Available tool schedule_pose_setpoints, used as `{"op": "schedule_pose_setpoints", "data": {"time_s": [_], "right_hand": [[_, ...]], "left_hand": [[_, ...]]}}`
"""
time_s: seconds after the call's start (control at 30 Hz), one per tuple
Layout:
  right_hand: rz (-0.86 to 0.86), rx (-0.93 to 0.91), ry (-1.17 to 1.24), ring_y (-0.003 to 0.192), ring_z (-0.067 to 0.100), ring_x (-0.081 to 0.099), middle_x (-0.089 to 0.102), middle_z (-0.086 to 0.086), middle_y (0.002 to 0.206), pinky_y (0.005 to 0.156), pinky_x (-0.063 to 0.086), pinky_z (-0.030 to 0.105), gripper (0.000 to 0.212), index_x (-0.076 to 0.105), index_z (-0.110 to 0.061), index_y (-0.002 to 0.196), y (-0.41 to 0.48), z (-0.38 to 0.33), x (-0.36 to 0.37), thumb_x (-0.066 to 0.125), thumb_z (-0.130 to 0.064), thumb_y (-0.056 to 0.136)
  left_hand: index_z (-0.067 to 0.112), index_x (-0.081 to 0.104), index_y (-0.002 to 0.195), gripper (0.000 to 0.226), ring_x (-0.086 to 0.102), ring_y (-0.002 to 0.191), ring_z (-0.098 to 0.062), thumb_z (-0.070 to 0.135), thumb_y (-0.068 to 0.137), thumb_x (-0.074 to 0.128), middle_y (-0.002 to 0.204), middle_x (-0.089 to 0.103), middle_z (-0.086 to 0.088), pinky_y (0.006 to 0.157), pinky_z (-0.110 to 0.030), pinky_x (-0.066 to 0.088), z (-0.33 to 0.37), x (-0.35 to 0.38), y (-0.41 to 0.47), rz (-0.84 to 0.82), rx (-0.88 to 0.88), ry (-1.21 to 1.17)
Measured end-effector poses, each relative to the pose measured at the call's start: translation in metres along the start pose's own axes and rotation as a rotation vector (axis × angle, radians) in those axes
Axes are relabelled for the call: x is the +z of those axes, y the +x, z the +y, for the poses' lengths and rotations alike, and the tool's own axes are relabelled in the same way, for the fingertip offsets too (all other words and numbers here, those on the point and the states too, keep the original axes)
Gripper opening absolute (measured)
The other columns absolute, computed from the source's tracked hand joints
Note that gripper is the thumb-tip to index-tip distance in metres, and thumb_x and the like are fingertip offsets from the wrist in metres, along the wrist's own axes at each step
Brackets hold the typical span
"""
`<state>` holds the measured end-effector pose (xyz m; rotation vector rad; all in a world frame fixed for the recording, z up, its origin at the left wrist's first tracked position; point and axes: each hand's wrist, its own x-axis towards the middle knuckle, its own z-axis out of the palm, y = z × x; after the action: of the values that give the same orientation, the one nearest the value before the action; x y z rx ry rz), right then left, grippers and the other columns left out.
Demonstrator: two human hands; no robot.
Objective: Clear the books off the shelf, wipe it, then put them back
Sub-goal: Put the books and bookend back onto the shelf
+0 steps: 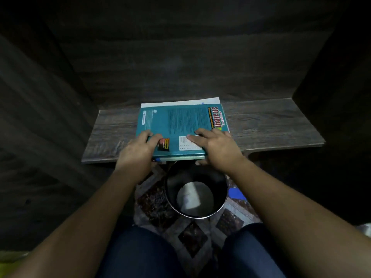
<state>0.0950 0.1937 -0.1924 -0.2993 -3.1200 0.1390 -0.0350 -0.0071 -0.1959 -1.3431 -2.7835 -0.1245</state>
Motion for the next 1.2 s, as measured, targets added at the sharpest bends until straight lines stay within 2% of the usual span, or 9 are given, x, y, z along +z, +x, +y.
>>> {"op": "schedule_pose_setpoints", "data": {"time_s": [0.13, 0.23, 0.37, 0.47, 0.57, 0.7, 0.9, 1.07, 1.2], "right_hand": [[-0.018, -0.018, -0.017, 0.124, 0.022, 0.034, 0.028, -0.006, 0.151, 0.097, 0.029, 0.037, 0.102, 0.028, -0.036, 0.149, 0.007, 0.007, 0.002, 0.08, -0.055, 0.063], [0.017, -0.015, -0.038, 0.123, 0.022, 0.035, 0.027, -0.005, 0.151, 0.097, 0.028, 0.036, 0.102, 0.026, -0.036, 0.149, 0.005, 0.005, 0.011, 0.081, -0.051, 0.065], [-0.064, 0.001, 0.006, 0.131, 0.024, 0.034, 0.027, -0.002, 0.153, 0.107, 0.03, 0.036, 0.098, 0.027, -0.032, 0.149, 0.002, 0.004, -0.005, 0.081, -0.043, 0.068], [-0.089, 0.08, 0.03, 0.134, 0.026, 0.035, 0.032, 0.004, 0.15, 0.108, 0.034, 0.039, 0.088, 0.033, -0.029, 0.146, -0.029, 0.012, -0.021, 0.078, -0.043, 0.072], [-0.041, 0.193, 0.046, 0.13, 0.026, 0.039, 0.038, 0.003, 0.146, 0.105, 0.035, 0.037, 0.073, 0.038, -0.03, 0.144, -0.096, 0.03, -0.03, 0.07, -0.044, 0.08], [-0.089, 0.39, 0.103, 0.121, 0.024, 0.048, 0.05, -0.001, 0.135, 0.099, 0.042, 0.038, 0.062, 0.05, -0.029, 0.136, -0.206, 0.057, -0.032, 0.07, -0.042, 0.079], [-0.018, 0.751, 0.162, 0.107, 0.033, 0.061, 0.062, 0.007, 0.123, 0.086, 0.051, 0.041, 0.054, 0.065, -0.023, 0.123, -0.365, 0.096, -0.016, 0.08, -0.027, 0.071], [-0.187, 1.007, 0.156, 0.132, 0.03, 0.04, 0.034, 0.007, 0.15, 0.101, 0.04, 0.042, 0.09, 0.041, -0.03, 0.143, -0.452, 0.116, 0.016, 0.081, -0.048, 0.064], [-0.253, 1.047, 0.17, 0.142, 0.031, 0.023, 0.012, 0.011, 0.158, 0.11, 0.028, 0.045, 0.118, 0.02, -0.03, 0.151, -0.485, 0.118, 0.051, 0.083, -0.057, 0.054]], "left_hand": [[0.021, 0.036, 0.142, 0.108, 0.039, 0.129, -0.026, 0.058, 0.053, 0.084, 0.141, 0.035, -0.009, 0.102, -0.041, 0.039, 0.001, 0.006, 0.007, -0.016, -0.025, 0.047], [0.02, 0.035, 0.143, 0.112, 0.036, 0.133, -0.028, 0.055, 0.05, 0.087, 0.145, 0.033, -0.011, 0.107, -0.041, 0.035, 0.006, 0.011, 0.005, -0.004, -0.059, 0.056], [0.021, 0.027, 0.142, 0.115, 0.036, 0.13, -0.026, 0.047, 0.05, 0.09, 0.141, 0.03, -0.008, 0.101, -0.04, 0.039, 0.021, -0.006, 0.006, -0.137, -0.114, 0.108], [0.018, 0.033, 0.135, 0.105, 0.039, 0.125, -0.028, 0.059, 0.053, 0.084, 0.131, 0.039, -0.008, 0.103, -0.043, 0.034, 0.055, -0.023, 0.003, -0.204, -0.119, 0.238], [0.023, 0.038, 0.134, 0.089, 0.038, 0.127, -0.027, 0.063, 0.064, 0.075, 0.131, 0.042, -0.006, 0.11, -0.049, 0.024, 0.112, -0.036, -0.006, -0.146, 0.016, 0.233], [0.024, 0.043, 0.131, 0.071, 0.045, 0.121, -0.026, 0.058, 0.074, 0.068, 0.127, 0.046, -0.004, 0.106, -0.046, 0.031, 0.208, -0.042, -0.023, -0.085, 0.307, 0.06], [0.022, 0.043, 0.133, 0.061, 0.048, 0.116, -0.028, 0.057, 0.086, 0.057, 0.124, 0.045, -0.006, 0.093, -0.041, 0.04, 0.355, -0.025, -0.052, -0.291, 0.716, 0.022], [0.019, 0.043, 0.132, 0.058, 0.044, 0.12, -0.029, 0.047, 0.085, 0.064, 0.129, 0.044, -0.008, 0.091, -0.041, 0.04, 0.441, 0.012, -0.082, -0.409, 0.942, 0.15], [0.022, 0.038, 0.137, 0.067, 0.041, 0.124, -0.026, 0.046, 0.082, 0.069, 0.134, 0.04, -0.006, 0.093, -0.042, 0.039, 0.467, 0.043, -0.092, -0.459, 1.018, 0.165]]}}
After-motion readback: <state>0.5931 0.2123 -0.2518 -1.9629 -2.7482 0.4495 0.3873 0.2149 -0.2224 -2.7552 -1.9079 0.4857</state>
